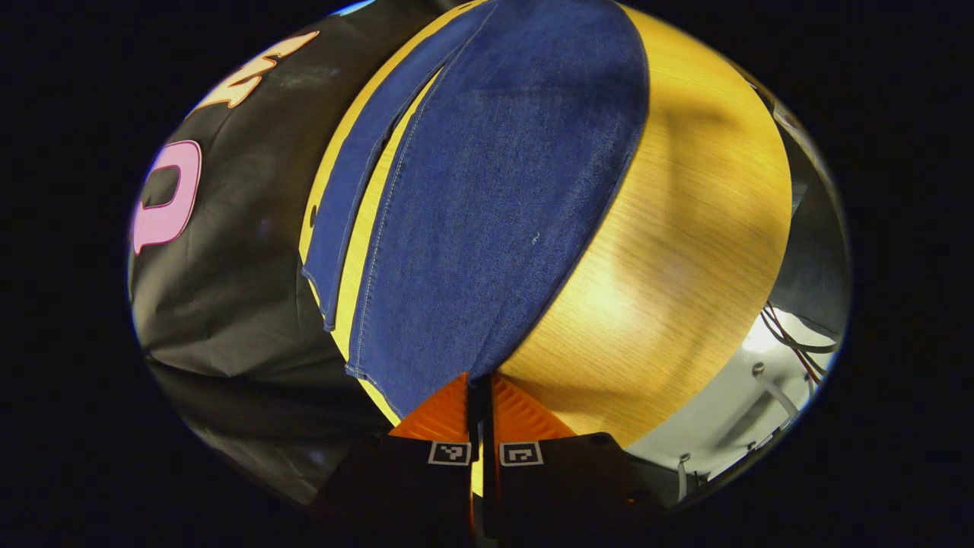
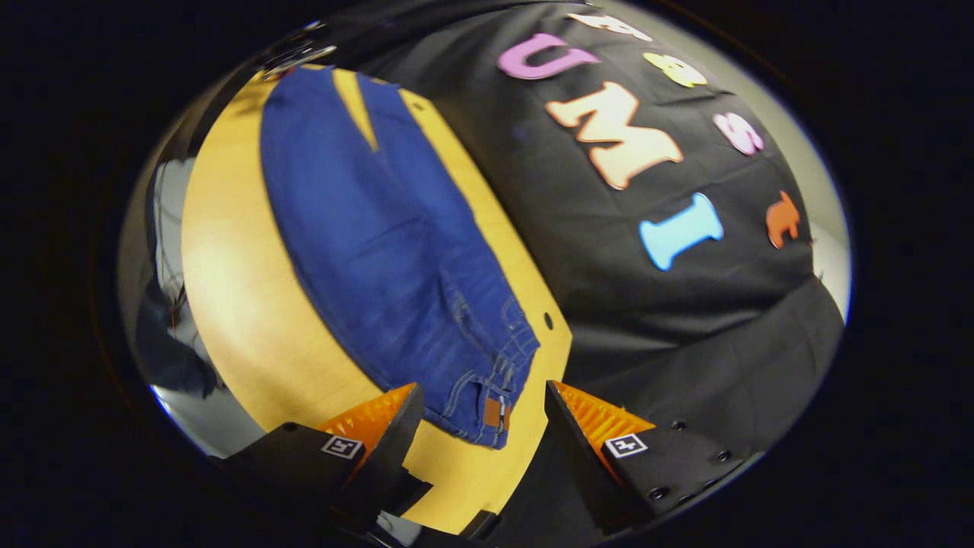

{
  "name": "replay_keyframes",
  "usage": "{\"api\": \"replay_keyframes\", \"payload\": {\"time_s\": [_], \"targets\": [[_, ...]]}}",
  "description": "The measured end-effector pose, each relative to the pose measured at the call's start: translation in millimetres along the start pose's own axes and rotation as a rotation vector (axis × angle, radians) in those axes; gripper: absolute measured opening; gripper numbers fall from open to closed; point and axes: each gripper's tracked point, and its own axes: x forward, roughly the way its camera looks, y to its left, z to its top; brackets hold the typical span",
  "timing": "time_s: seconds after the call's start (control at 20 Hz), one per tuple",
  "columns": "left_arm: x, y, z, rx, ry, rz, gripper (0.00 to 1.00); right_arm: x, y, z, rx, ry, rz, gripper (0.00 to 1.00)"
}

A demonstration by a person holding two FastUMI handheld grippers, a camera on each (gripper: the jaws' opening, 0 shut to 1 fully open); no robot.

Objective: Grasp the waist and the cuffs of the jeans and fold them to make the two legs overlap; first hold the waist and fold one-third of the jeans toward the cuffs, then hold the cuffs and fold the remaining one-third in the same direction to finish folding.

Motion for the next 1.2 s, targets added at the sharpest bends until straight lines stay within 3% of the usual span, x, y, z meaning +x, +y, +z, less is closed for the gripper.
{"api": "replay_keyframes", "payload": {"time_s": [0.25, 0.5, 0.7, 0.85, 0.95, 1.05, 1.2], "targets": [[0, 0, 0, 0.006, 0.041, 0.007, 0.0, 38, 49, -9, -0.23, -0.047, 0.171, 0.99], [0, 0, 0, -0.004, 0.071, 0.012, 0.0, 65, 53, -20, -0.333, -0.064, 0.158, 0.92], [-1, 1, 0, -0.019, 0.091, 0.013, 0.0, 84, 56, -23, -0.319, -0.04, 0.14, 0.57], [0, 2, 1, -0.037, 0.102, 0.013, 0.0, 88, 61, -24, -0.276, -0.022, 0.124, 0.24], [0, 3, 0, -0.085, 0.116, -0.002, 0.0, 88, 54, -24, -0.184, 0.006, 0.131, 0.02], [-2, 6, 5, -0.157, 0.131, -0.017, 0.0, 87, 44, -24, -0.016, 0.024, 0.115, 0.04], [-13, 23, 16, -0.209, 0.153, 0.034, 0.0, 77, 11, -4, 0.099, -0.021, 0.045, 0.02]]}}
